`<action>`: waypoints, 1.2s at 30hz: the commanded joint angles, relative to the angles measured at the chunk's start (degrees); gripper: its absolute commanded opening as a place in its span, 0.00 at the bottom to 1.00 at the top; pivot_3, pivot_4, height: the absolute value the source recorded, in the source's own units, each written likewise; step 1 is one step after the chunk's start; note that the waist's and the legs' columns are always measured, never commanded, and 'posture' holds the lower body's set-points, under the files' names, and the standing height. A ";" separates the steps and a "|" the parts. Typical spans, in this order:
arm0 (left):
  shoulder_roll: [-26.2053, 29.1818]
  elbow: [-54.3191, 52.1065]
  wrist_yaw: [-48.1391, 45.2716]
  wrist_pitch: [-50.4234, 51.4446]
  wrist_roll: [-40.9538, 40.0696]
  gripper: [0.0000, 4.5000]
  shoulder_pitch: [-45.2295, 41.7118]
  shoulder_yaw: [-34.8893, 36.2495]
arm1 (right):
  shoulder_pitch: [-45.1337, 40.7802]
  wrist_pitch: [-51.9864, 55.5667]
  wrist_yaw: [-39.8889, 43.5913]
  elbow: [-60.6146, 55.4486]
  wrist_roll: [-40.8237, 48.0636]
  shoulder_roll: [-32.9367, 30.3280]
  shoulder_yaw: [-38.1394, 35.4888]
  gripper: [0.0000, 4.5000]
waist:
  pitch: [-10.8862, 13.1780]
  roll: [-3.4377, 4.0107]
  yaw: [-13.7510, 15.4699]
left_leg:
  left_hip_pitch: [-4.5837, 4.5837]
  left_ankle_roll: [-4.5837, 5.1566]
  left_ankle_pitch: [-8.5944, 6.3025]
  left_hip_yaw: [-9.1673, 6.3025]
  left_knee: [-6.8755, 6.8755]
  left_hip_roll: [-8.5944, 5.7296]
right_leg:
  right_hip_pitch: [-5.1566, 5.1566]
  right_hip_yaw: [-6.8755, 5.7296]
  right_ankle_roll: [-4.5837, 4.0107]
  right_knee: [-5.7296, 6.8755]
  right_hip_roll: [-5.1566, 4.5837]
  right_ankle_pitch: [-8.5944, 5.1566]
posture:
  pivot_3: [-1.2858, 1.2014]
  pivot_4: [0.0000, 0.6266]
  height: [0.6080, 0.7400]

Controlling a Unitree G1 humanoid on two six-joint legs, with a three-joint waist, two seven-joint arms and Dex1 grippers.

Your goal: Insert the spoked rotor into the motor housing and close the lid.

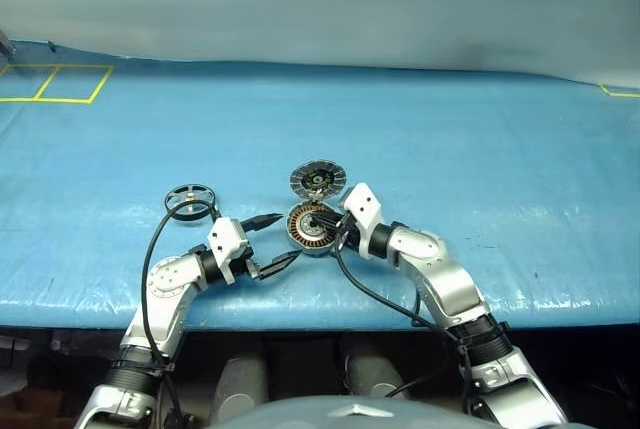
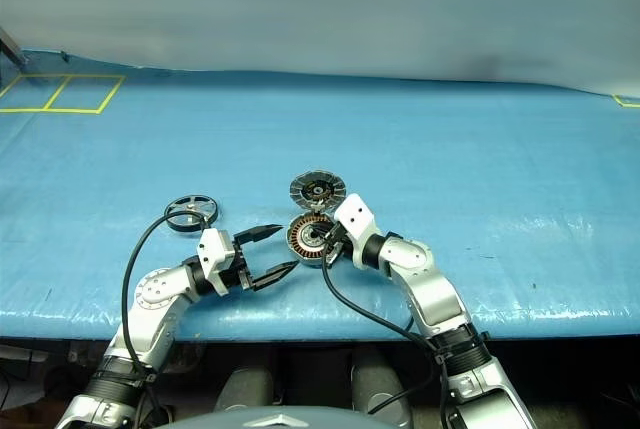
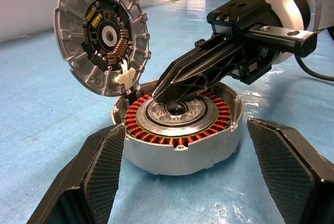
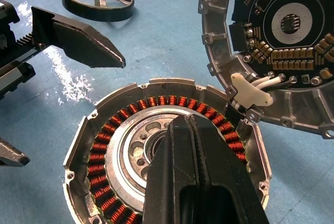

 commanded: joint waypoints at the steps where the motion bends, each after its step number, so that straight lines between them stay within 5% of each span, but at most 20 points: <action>1: 0.13 -1.12 -0.01 -0.89 0.06 0.91 0.17 0.33 | 0.18 0.22 0.60 -1.60 -0.36 -0.36 0.83 0.01 | 0.00 0.00 -0.01 | 0.00 0.00 0.00 0.00 0.00 0.00 | 0.00 0.00 0.00 0.00 0.00 0.00 | 0.52 0.24 1.00; 36: 0.10 -1.18 -0.22 -0.53 0.16 0.91 0.41 -0.17 | 1.72 13.52 -5.03 -2.34 -6.96 -3.91 5.15 0.01 | -0.33 -0.49 0.02 | 0.59 -0.06 -0.04 0.28 -0.18 -0.15 | 0.19 -0.12 0.09 -0.21 -0.69 -0.09 | 0.52 0.24 1.00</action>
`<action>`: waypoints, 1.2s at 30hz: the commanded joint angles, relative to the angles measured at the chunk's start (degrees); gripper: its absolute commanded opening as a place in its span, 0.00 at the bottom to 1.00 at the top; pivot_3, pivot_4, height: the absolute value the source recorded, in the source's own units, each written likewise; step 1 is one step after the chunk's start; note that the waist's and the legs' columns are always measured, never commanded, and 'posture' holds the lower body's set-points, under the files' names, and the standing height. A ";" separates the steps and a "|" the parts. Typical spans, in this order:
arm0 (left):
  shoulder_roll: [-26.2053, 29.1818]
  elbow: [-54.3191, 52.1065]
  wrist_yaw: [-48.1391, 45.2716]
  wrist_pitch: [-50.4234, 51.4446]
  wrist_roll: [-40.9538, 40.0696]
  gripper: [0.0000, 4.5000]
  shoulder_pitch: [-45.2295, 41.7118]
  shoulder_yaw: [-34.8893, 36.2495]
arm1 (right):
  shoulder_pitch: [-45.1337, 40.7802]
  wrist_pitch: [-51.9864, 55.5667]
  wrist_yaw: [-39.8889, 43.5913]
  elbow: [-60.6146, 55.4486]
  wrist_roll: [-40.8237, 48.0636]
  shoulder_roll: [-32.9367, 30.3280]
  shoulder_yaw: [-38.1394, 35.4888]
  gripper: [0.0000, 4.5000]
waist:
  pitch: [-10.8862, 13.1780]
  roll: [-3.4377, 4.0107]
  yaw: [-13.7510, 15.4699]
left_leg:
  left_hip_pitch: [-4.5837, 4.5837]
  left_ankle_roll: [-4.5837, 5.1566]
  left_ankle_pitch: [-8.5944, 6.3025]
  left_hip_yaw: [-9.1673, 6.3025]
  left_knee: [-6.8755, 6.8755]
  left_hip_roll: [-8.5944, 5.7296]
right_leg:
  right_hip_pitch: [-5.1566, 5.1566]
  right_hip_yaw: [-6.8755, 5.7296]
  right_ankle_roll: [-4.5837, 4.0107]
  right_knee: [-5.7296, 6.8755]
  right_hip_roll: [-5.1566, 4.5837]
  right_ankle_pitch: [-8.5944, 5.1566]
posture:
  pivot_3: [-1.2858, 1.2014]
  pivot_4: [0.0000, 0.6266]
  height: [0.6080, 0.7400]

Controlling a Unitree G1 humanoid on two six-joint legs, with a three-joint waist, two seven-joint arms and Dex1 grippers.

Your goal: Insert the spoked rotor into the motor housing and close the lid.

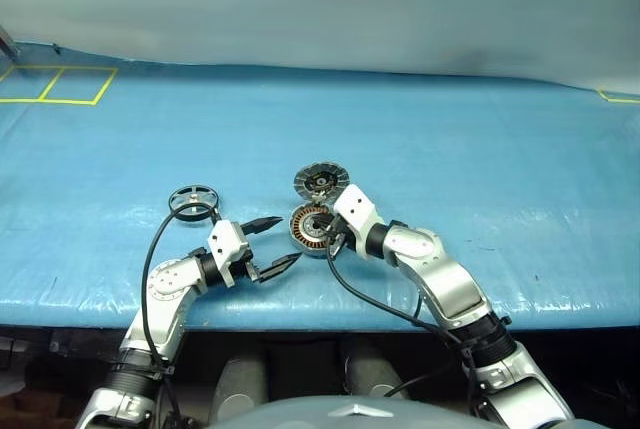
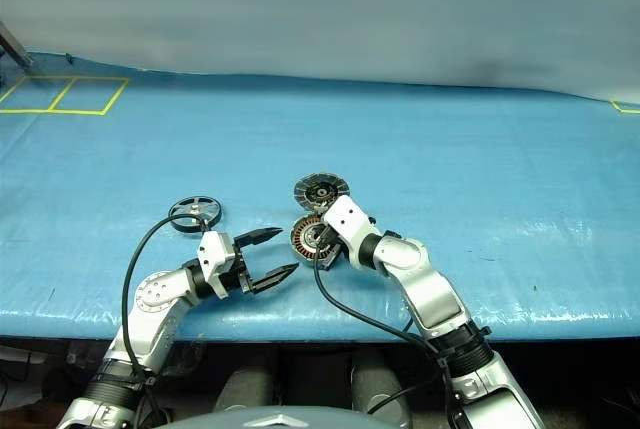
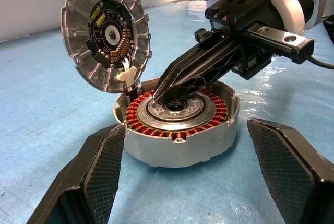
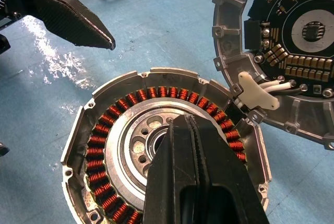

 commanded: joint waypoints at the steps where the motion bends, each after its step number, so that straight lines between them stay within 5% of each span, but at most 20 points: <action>1: 0.11 -1.18 -0.22 -0.54 0.12 0.91 -0.22 0.00 | 2.43 4.39 -0.96 3.10 -2.13 -1.73 1.01 0.01 | -0.01 -0.01 0.00 | 0.00 0.00 0.00 0.00 0.00 0.01 | 0.00 -0.02 0.00 -0.01 -0.02 0.00 | 0.52 0.24 1.00; 36: 0.03 -0.70 0.13 -0.92 0.49 0.91 -0.07 -0.01 | 6.53 5.85 -1.50 -8.04 2.38 -2.11 -0.69 0.01 | -0.62 -0.53 0.39 | -0.02 0.04 -0.03 0.17 -0.93 -0.01 | 0.08 -0.39 0.03 -0.78 -0.46 0.00 | 0.52 0.24 1.00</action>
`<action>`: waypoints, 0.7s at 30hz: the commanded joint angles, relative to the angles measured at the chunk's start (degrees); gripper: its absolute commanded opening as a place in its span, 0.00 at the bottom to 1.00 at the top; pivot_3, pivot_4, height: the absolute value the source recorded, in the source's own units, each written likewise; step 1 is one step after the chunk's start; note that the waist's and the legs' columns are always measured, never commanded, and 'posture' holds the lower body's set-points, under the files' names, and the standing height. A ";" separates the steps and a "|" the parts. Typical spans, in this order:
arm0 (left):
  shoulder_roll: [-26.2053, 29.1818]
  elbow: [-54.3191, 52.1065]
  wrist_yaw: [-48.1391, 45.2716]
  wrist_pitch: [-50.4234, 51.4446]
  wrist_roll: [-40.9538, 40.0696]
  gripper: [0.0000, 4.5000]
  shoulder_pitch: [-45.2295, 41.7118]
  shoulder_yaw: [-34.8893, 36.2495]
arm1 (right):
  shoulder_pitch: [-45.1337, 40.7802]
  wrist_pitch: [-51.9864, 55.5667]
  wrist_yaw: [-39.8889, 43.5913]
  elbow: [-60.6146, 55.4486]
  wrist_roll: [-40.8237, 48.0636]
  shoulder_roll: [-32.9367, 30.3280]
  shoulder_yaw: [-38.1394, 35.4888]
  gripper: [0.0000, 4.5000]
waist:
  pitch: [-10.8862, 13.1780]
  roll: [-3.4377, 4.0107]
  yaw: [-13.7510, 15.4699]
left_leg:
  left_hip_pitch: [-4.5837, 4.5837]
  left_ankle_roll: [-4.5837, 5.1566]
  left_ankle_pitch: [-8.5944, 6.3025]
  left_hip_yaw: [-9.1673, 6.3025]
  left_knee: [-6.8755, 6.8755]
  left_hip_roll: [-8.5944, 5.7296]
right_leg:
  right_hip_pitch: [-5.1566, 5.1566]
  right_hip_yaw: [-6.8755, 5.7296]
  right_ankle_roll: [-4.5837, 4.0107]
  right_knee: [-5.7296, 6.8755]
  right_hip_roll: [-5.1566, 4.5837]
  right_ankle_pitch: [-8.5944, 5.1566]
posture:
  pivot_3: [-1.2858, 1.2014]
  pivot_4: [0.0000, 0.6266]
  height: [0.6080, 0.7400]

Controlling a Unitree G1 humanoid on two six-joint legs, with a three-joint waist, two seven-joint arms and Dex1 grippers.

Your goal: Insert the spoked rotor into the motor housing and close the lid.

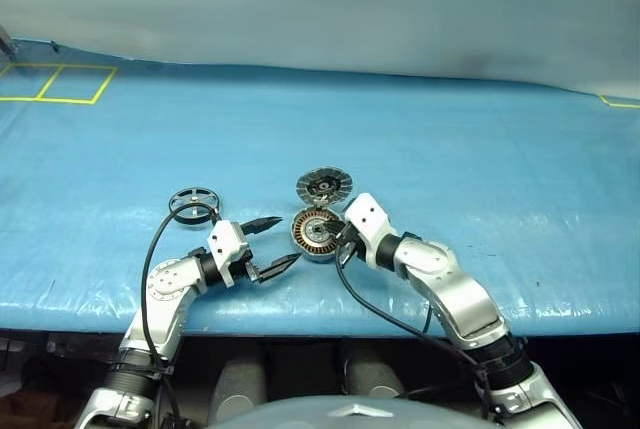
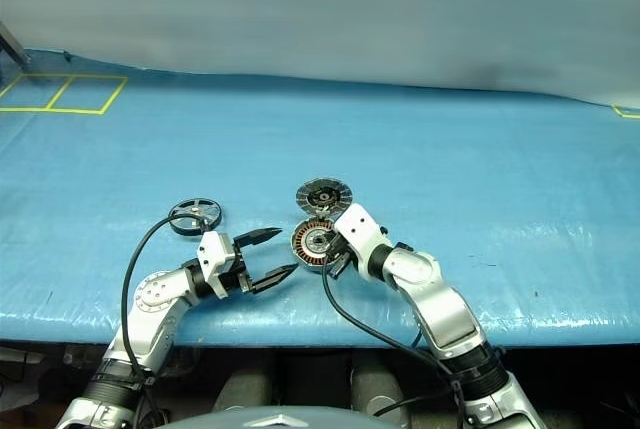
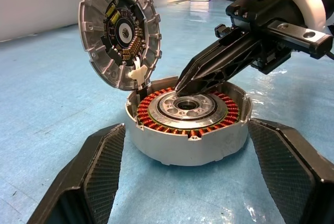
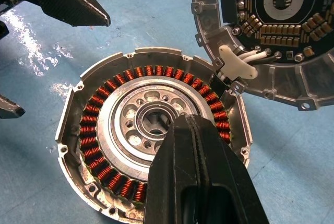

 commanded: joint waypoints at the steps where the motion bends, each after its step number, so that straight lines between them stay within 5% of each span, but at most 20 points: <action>1: -0.18 -0.71 0.08 -0.96 0.29 0.91 -0.05 0.04 | 0.95 2.04 1.01 -0.74 0.74 -0.29 0.68 0.01 | 0.02 0.01 0.03 | -0.06 0.00 0.00 0.00 -0.01 -0.02 | 0.01 0.00 0.00 0.01 0.03 0.00 | 0.52 0.24 1.00; 21: 11.06 -12.90 4.74 20.20 -3.23 0.91 -4.68 7.67 | 1.29 -8.99 6.03 -2.63 5.50 1.92 -0.82 0.01 | 0.54 0.19 -0.06 | -0.17 -0.07 -0.04 -0.01 -0.07 0.00 | -0.13 -0.02 -0.05 0.06 0.27 -0.03 | 0.52 0.24 1.00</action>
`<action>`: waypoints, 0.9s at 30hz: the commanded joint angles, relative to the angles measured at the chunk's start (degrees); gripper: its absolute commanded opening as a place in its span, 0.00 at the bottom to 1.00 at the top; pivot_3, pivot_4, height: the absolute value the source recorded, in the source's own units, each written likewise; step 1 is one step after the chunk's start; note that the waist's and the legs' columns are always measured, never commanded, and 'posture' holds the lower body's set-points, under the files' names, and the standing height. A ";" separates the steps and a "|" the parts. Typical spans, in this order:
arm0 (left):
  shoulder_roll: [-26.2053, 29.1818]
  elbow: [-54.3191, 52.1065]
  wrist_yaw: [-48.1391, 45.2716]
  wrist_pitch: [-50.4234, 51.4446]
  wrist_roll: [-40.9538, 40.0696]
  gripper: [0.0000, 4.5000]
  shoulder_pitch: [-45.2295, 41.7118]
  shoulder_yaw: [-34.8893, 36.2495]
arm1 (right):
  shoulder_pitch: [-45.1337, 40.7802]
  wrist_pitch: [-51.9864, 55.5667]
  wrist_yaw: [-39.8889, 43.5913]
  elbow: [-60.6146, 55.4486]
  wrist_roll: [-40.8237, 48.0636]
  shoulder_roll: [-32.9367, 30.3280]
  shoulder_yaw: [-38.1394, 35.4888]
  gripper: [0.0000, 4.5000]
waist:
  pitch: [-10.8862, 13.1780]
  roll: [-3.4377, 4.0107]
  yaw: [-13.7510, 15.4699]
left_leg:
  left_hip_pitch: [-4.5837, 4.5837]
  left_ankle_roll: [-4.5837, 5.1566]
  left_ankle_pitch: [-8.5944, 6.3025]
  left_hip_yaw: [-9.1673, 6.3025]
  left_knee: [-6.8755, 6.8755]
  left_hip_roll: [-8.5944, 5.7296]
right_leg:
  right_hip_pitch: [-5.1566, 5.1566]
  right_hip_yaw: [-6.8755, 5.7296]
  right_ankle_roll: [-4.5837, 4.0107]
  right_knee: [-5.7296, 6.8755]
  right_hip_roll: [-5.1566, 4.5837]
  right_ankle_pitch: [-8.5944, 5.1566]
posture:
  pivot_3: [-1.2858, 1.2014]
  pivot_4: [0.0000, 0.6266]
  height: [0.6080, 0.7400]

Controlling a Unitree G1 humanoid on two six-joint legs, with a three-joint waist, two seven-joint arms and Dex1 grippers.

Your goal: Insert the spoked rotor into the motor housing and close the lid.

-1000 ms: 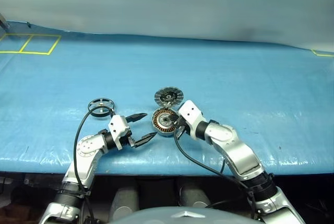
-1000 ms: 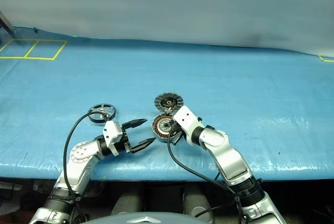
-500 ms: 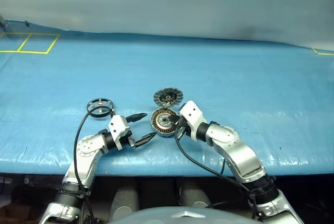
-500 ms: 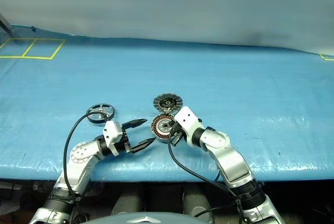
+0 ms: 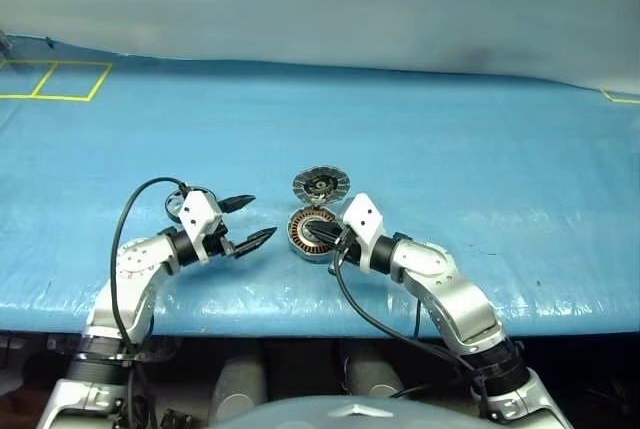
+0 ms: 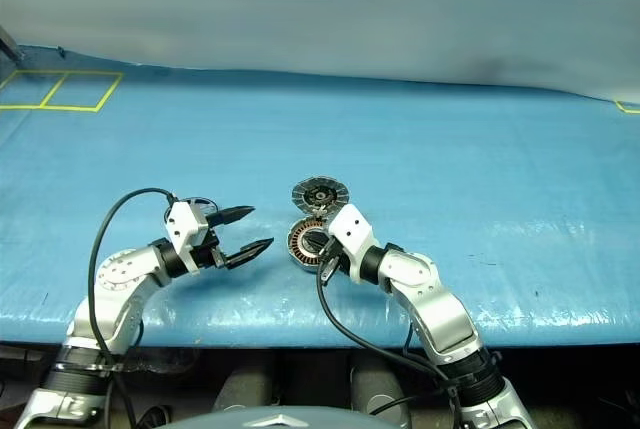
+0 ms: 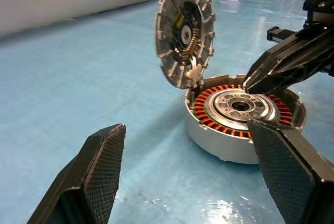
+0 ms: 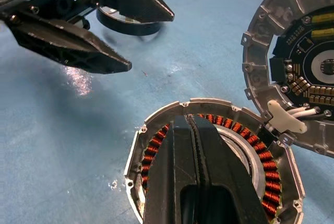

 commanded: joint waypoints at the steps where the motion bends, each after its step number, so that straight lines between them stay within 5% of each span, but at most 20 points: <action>1: 2.40 -4.28 1.36 4.55 0.05 0.91 -1.59 1.58 | 0.18 -2.11 0.52 -0.97 0.67 0.09 -0.25 0.01 | 0.02 0.02 -0.03 | -0.01 0.00 0.00 -0.01 -0.01 0.01 | -0.01 -0.01 0.00 0.00 0.01 0.00 | 0.52 0.24 1.00; 9: 11.09 -10.67 -0.21 16.13 -1.23 0.91 -4.60 2.95 | 0.63 -3.17 0.22 -0.27 0.16 -0.02 -0.03 0.01 | 0.24 0.03 -0.08 | 0.00 -0.01 0.01 -0.02 -0.01 0.02 | -0.02 -0.03 -0.01 0.06 0.03 0.00 | 0.52 0.24 1.00; 14: 21.55 -10.36 -4.99 18.72 2.67 0.91 -8.89 1.91 | 0.82 -4.22 0.85 -0.10 0.12 0.02 0.69 0.01 | 0.49 -0.07 -0.16 | 0.00 -0.02 0.01 -0.02 -0.01 0.03 | -0.05 -0.03 -0.02 0.06 0.05 -0.01 | 0.52 0.24 1.00; 20: 32.07 -4.63 -14.07 17.10 12.02 0.91 -18.63 -6.61 | 1.06 -5.22 2.12 -0.85 0.86 -0.46 0.54 0.01 | 0.77 -0.13 0.04 | -0.05 -0.04 0.00 0.00 -0.01 0.02 | -0.07 -0.06 -0.04 0.04 0.04 -0.02 | 0.52 0.24 1.00; 27: 35.28 2.82 -25.06 8.29 25.76 0.91 -33.09 -17.55 | 1.11 -3.41 3.64 -2.96 1.79 -2.60 0.17 0.01 | 0.90 -0.20 0.21 | -0.18 -0.05 0.01 0.01 0.04 0.02 | -0.15 -0.07 -0.04 0.05 0.07 -0.02 | 0.52 0.24 1.00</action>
